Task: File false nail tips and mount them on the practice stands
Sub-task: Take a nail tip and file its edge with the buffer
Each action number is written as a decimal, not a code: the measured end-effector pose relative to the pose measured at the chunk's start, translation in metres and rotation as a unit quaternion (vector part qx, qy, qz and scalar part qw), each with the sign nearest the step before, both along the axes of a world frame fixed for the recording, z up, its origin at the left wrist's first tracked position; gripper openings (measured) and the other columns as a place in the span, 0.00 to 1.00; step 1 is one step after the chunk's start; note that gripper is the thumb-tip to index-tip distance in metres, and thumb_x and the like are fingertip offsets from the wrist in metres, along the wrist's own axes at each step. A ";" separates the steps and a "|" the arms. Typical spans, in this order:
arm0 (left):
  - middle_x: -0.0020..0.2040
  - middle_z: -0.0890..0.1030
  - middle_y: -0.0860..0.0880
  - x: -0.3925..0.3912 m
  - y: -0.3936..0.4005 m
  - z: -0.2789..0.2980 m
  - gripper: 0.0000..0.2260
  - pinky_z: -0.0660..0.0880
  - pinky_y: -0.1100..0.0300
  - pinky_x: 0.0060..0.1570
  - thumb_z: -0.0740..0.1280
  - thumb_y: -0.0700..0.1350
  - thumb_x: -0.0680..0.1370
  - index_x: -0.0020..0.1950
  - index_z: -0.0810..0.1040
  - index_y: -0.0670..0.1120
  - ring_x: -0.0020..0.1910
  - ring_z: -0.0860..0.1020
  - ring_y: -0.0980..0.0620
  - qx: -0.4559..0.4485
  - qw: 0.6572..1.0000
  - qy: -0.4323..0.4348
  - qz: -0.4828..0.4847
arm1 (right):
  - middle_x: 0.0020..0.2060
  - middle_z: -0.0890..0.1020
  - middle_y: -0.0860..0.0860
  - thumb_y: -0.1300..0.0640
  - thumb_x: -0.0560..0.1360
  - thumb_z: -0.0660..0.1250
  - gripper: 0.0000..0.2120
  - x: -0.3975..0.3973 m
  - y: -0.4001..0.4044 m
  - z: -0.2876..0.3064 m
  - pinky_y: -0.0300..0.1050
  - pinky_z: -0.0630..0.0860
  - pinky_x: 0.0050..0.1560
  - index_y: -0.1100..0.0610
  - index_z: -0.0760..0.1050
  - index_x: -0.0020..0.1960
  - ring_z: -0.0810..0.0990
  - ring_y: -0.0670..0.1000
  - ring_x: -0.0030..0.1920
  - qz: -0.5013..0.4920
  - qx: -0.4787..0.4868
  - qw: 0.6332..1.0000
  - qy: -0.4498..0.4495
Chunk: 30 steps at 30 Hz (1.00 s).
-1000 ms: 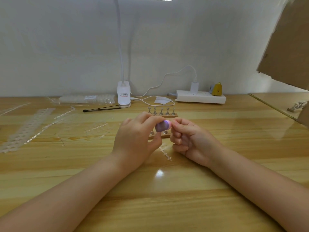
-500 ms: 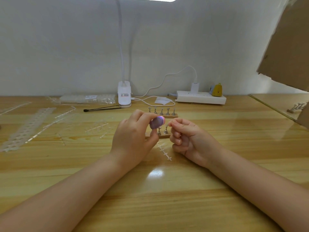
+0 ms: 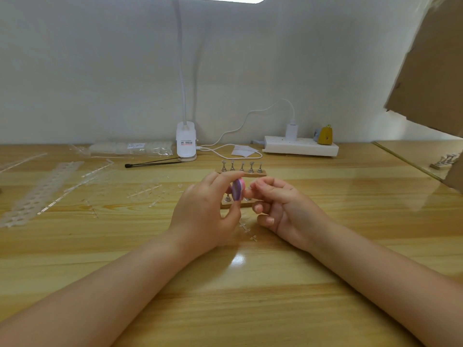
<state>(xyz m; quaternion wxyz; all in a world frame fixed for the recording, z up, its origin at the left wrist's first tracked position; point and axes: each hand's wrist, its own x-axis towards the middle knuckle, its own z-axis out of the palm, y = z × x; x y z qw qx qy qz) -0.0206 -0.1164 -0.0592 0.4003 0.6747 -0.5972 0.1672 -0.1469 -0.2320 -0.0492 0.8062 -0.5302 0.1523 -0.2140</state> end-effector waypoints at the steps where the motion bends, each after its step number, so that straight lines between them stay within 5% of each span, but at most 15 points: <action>1: 0.45 0.77 0.55 0.000 0.000 0.000 0.18 0.75 0.51 0.42 0.67 0.46 0.72 0.62 0.77 0.50 0.34 0.73 0.56 -0.002 1.000 0.001 -0.003 | 0.38 0.83 0.54 0.57 0.70 0.68 0.07 0.000 0.000 0.000 0.35 0.67 0.23 0.59 0.75 0.47 0.75 0.46 0.29 0.000 -0.001 1.000 0.001; 8: 0.41 0.72 0.61 0.000 -0.001 0.001 0.18 0.74 0.53 0.42 0.69 0.45 0.76 0.65 0.73 0.47 0.34 0.73 0.58 -0.027 0.999 0.041 0.020 | 0.34 0.80 0.52 0.59 0.67 0.70 0.07 0.001 0.001 -0.001 0.33 0.61 0.20 0.59 0.78 0.45 0.70 0.43 0.25 -0.040 0.002 0.999 0.006; 16: 0.44 0.78 0.45 -0.008 -0.001 0.006 0.10 0.76 0.51 0.37 0.66 0.43 0.74 0.52 0.79 0.38 0.37 0.76 0.49 -0.089 0.994 -0.037 -0.051 | 0.29 0.74 0.47 0.57 0.65 0.72 0.08 0.001 0.000 0.000 0.33 0.58 0.20 0.57 0.81 0.43 0.64 0.44 0.26 -0.026 -0.019 0.999 0.018; 20: 0.43 0.79 0.45 0.000 -0.003 0.003 0.07 0.76 0.46 0.37 0.71 0.38 0.73 0.50 0.80 0.40 0.37 0.76 0.47 -0.061 0.997 -0.046 0.010 | 0.30 0.73 0.48 0.59 0.67 0.69 0.02 0.001 -0.002 0.001 0.32 0.57 0.20 0.55 0.81 0.36 0.63 0.43 0.24 -0.015 0.004 1.000 0.011; 25: 0.47 0.80 0.45 -0.003 -0.002 0.006 0.10 0.76 0.51 0.37 0.67 0.42 0.75 0.53 0.79 0.39 0.37 0.77 0.48 -0.102 0.993 -0.061 -0.022 | 0.30 0.74 0.48 0.59 0.68 0.69 0.05 0.002 -0.001 0.000 0.32 0.58 0.19 0.58 0.77 0.43 0.63 0.43 0.23 -0.027 0.008 1.000 0.009; 30: 0.48 0.82 0.48 -0.002 -0.003 0.005 0.08 0.72 0.52 0.40 0.67 0.43 0.79 0.55 0.81 0.43 0.39 0.79 0.45 -0.013 0.997 -0.073 0.018 | 0.31 0.72 0.49 0.59 0.69 0.68 0.02 0.000 -0.003 0.000 0.33 0.57 0.21 0.57 0.77 0.42 0.64 0.44 0.26 -0.012 0.014 1.000 0.004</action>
